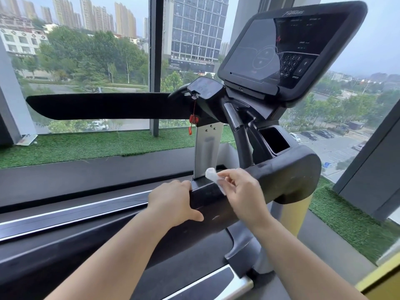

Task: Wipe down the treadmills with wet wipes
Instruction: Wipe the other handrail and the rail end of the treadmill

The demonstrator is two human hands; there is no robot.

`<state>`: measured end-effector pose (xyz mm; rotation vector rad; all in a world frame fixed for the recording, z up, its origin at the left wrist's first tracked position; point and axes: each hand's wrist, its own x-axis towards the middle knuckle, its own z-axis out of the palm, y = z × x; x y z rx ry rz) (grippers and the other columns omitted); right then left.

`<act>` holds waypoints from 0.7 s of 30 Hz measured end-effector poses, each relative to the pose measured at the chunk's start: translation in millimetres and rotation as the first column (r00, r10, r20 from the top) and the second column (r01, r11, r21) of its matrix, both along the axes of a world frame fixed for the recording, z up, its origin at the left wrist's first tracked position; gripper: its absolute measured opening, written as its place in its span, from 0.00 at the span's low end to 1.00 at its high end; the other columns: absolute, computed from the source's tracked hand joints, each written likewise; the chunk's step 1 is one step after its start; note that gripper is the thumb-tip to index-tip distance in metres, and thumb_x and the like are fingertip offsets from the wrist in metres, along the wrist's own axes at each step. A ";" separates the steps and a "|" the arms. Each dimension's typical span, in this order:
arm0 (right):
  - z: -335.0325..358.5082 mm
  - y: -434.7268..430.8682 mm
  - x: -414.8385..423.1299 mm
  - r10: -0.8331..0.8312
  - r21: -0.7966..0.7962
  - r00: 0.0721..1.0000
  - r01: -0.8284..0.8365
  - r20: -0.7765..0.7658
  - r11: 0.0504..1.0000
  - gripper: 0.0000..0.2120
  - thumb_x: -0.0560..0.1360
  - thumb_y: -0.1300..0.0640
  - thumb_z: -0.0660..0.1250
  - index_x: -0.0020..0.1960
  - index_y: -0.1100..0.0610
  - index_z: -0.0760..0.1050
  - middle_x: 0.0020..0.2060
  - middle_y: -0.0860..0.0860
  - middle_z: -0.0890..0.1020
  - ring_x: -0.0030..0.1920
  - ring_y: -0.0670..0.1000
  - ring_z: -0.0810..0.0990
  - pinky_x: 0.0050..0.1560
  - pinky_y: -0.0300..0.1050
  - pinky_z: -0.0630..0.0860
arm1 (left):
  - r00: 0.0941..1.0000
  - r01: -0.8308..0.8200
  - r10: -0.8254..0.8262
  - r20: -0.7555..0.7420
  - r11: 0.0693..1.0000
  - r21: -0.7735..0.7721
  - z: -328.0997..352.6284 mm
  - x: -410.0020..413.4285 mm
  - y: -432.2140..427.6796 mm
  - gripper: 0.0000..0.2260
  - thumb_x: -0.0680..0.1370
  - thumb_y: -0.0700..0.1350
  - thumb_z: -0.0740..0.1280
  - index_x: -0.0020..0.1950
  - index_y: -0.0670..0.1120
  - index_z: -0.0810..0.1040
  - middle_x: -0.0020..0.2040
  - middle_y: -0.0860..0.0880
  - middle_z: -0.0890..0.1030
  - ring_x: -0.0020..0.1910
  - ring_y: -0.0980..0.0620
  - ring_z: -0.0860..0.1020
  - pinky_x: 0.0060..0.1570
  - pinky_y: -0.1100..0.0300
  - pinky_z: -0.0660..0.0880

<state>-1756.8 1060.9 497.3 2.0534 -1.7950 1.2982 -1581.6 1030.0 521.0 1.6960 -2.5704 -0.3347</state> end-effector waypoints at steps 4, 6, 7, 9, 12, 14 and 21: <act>-20.5 0.1 13.1 0.050 -0.043 0.992 -0.055 -0.114 0.998 0.10 0.75 0.55 0.63 0.47 0.57 0.82 0.36 0.51 0.78 0.36 0.51 0.78 0.40 0.43 0.74 | 1.000 -0.008 0.008 -0.001 1.000 -0.008 -1.4 0.4 0.0 0.32 0.67 0.67 0.70 0.64 0.52 0.68 0.59 0.52 0.73 0.60 0.49 0.73 0.47 0.56 0.71; -19.5 -1.7 1.1 0.031 -0.070 0.990 -0.041 -0.140 0.997 0.11 0.75 0.57 0.62 0.46 0.59 0.82 0.36 0.51 0.79 0.36 0.52 0.78 0.42 0.43 0.74 | 1.000 -0.007 0.007 -0.012 1.000 -0.002 -1.3 0.8 0.1 0.32 0.67 0.66 0.71 0.64 0.52 0.68 0.60 0.52 0.73 0.60 0.50 0.73 0.47 0.56 0.71; -18.1 -2.8 -6.9 0.013 -0.067 0.989 -0.023 -0.144 0.998 0.09 0.75 0.58 0.64 0.46 0.60 0.82 0.36 0.51 0.79 0.37 0.52 0.79 0.42 0.43 0.74 | 1.000 -0.004 0.004 -0.016 1.000 0.001 -0.8 1.0 0.2 0.32 0.67 0.66 0.71 0.64 0.52 0.68 0.60 0.52 0.73 0.60 0.50 0.73 0.47 0.56 0.70; -17.1 -6.9 -26.8 -0.066 -0.055 0.988 0.059 -0.138 0.997 0.06 0.73 0.62 0.67 0.46 0.61 0.82 0.37 0.53 0.79 0.37 0.53 0.79 0.42 0.43 0.75 | 1.000 0.001 -0.001 -0.017 1.000 0.003 -0.9 1.3 0.3 0.32 0.67 0.66 0.70 0.65 0.52 0.68 0.60 0.52 0.73 0.60 0.49 0.73 0.46 0.57 0.70; -10.4 -8.9 -55.2 -0.223 -0.065 0.973 0.220 -0.050 0.973 0.04 0.73 0.66 0.71 0.47 0.61 0.82 0.38 0.55 0.81 0.39 0.57 0.81 0.42 0.41 0.76 | 1.000 0.005 -0.005 -0.011 1.000 0.009 -1.0 1.1 0.7 0.33 0.68 0.66 0.70 0.66 0.51 0.67 0.61 0.51 0.73 0.61 0.49 0.72 0.46 0.57 0.69; -4.4 -2.8 -48.4 -0.238 -0.103 0.969 0.243 0.063 0.964 0.05 0.74 0.63 0.70 0.49 0.62 0.82 0.39 0.55 0.82 0.40 0.54 0.80 0.42 0.29 0.71 | 1.000 0.004 -0.003 -0.007 1.000 0.014 0.1 0.6 0.2 0.33 0.68 0.66 0.70 0.66 0.51 0.67 0.62 0.51 0.73 0.61 0.49 0.72 0.46 0.57 0.69; -32.6 -2.5 24.3 0.038 -0.172 0.988 -0.064 -0.151 0.983 0.09 0.75 0.58 0.64 0.48 0.58 0.82 0.35 0.52 0.77 0.34 0.54 0.77 0.37 0.50 0.77 | 1.000 -0.002 0.002 0.000 1.000 -0.026 -1.1 0.5 0.0 0.33 0.67 0.66 0.70 0.66 0.53 0.68 0.61 0.52 0.74 0.60 0.50 0.74 0.44 0.58 0.68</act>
